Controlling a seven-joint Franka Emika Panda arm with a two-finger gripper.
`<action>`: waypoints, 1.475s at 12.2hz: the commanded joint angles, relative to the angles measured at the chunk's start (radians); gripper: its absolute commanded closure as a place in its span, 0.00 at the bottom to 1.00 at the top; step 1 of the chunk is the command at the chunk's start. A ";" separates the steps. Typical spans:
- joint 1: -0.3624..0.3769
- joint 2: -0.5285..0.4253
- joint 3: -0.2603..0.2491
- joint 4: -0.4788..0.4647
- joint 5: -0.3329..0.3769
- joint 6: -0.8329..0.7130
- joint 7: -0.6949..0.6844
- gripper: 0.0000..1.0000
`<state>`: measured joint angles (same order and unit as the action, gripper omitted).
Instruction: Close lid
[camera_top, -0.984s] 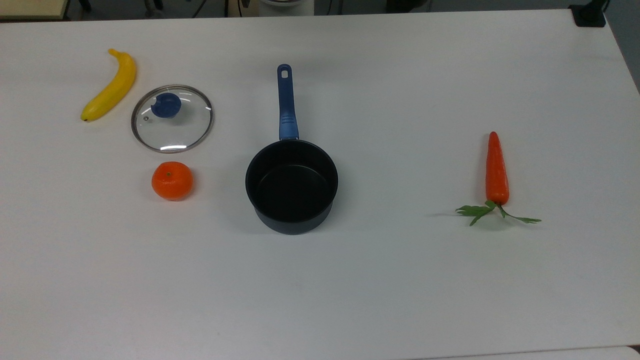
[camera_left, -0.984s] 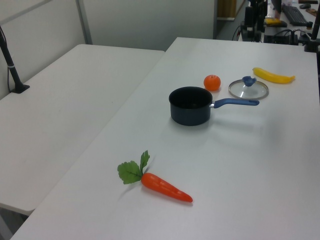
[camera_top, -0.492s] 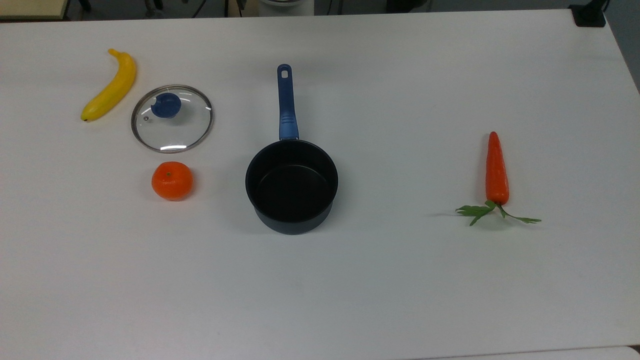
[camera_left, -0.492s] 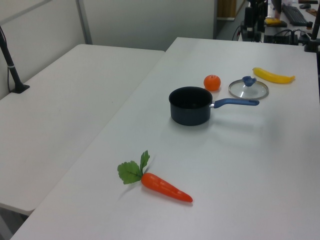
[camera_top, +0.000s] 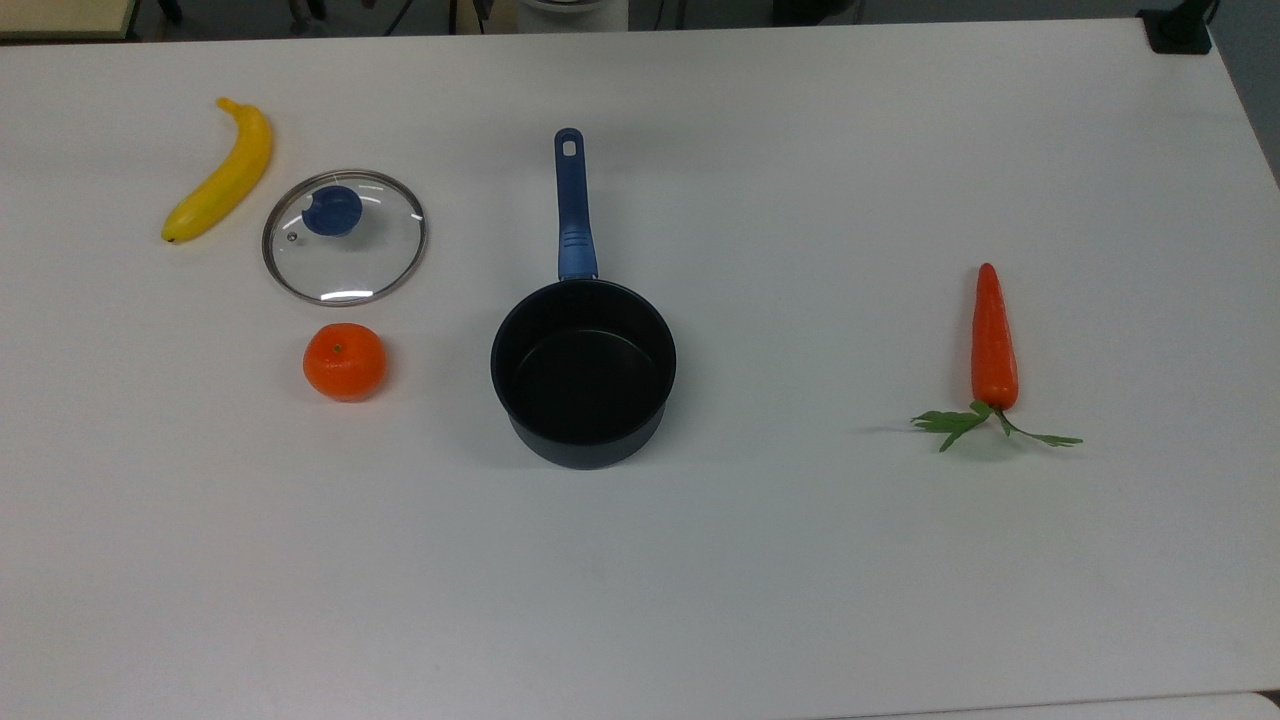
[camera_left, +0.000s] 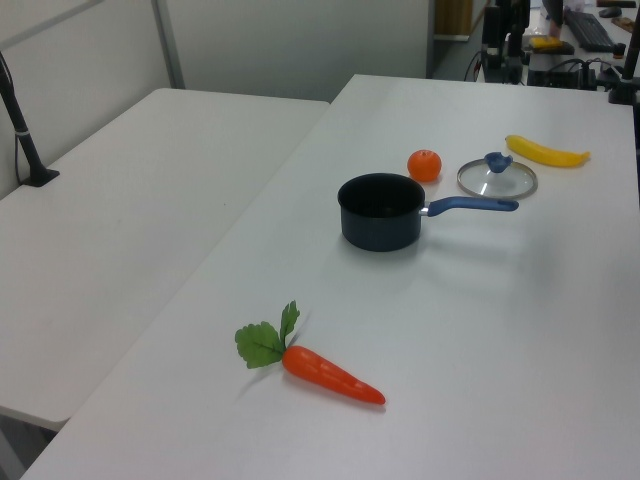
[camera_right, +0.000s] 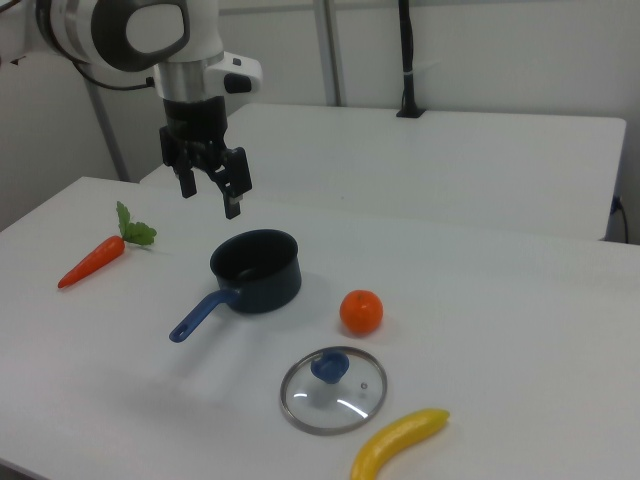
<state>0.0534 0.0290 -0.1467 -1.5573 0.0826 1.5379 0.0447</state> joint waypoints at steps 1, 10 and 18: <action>-0.026 0.014 -0.007 0.028 0.072 0.037 -0.002 0.00; -0.027 0.072 -0.002 0.025 0.071 0.205 -0.005 0.05; -0.090 0.103 -0.002 -0.148 -0.023 0.262 -0.075 0.10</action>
<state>0.0064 0.1329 -0.1428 -1.6074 0.0853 1.7356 0.0378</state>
